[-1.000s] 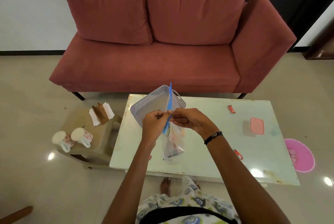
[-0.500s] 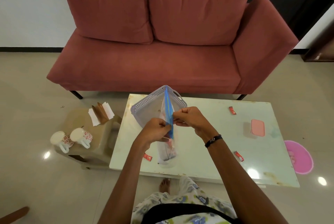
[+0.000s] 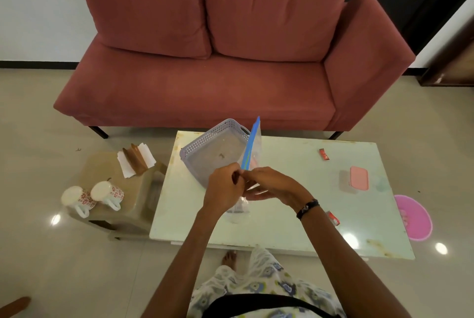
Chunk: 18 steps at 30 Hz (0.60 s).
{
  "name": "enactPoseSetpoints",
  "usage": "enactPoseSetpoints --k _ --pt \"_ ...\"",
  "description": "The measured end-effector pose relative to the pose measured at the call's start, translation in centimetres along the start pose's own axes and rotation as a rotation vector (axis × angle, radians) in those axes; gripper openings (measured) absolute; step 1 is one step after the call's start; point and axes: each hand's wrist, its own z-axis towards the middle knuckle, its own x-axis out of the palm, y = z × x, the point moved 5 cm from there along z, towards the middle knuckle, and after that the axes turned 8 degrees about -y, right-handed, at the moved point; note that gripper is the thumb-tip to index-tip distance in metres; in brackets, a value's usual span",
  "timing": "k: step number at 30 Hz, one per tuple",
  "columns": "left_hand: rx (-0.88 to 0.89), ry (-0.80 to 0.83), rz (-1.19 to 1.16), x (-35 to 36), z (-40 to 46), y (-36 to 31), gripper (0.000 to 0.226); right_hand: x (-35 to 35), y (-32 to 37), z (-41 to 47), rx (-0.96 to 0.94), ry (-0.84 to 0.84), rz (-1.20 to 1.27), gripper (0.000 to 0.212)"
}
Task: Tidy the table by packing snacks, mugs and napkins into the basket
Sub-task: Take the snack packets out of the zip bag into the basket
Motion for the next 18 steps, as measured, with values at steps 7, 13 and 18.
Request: enactPoseSetpoints --k 7,13,18 --pt "-0.063 0.002 -0.039 0.7 -1.1 1.2 0.017 0.8 -2.3 0.0 0.036 0.073 0.206 0.032" --pt "-0.057 0.075 -0.016 1.3 -1.4 1.5 0.021 0.4 -1.7 -0.2 0.024 0.168 -0.129 0.016" --pt "-0.222 0.161 -0.121 1.8 -2.2 1.9 0.018 0.1 -1.6 -0.2 -0.059 0.141 -0.215 0.026"
